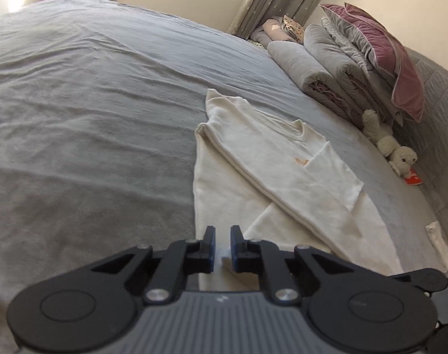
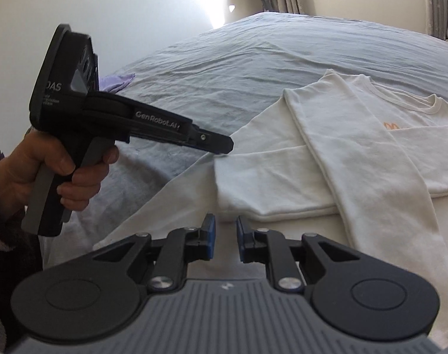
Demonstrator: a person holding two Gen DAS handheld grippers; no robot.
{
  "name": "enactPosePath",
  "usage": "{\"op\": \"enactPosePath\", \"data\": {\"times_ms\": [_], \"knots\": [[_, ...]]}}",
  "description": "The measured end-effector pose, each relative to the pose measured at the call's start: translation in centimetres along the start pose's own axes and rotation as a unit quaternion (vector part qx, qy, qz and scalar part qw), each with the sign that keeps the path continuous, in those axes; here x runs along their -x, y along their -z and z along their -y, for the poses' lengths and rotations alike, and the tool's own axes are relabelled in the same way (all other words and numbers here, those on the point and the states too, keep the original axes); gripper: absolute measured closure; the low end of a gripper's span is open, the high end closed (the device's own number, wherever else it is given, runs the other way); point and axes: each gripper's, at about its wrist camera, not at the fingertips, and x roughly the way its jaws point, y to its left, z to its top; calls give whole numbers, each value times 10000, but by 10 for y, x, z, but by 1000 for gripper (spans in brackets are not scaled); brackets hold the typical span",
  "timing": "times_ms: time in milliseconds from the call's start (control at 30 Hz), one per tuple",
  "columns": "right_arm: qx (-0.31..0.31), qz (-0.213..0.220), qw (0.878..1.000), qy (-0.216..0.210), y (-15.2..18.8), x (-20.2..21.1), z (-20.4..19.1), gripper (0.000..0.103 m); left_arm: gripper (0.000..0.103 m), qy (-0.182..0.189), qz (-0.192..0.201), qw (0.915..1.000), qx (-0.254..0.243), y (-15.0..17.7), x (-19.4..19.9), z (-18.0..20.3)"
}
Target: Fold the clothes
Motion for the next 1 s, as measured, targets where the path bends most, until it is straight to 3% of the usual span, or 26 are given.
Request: {"op": "enactPosePath", "data": {"times_ms": [67,200,300,467,600,767,833,900,1000], "knots": [[194,103,9997,-79,0,4,-6,84,93,-44,168,9998,-25,-1,5,-1],[-74,496,9987,121,-4,13,2,84,93,527,453,9976,21,-3,18,-6],[-365,648,9964,398,-5,11,13,84,93,876,345,9954,-171,1,16,3],[-212,496,9965,635,0,-6,12,84,93,736,-79,9947,-716,22,-2,17],[421,421,9941,905,8,-16,-2,84,93,642,66,9921,-1072,33,-2,19],[768,443,9889,1194,14,-13,-13,83,91,599,217,9927,-1024,38,5,19],[672,347,9910,1105,14,-2,-13,83,83,496,203,9936,-997,38,12,24],[494,302,9924,1083,19,12,-10,77,60,373,222,9944,-962,39,21,28],[395,352,9910,1227,30,42,-11,60,58,341,253,9962,-767,40,38,36]]}}
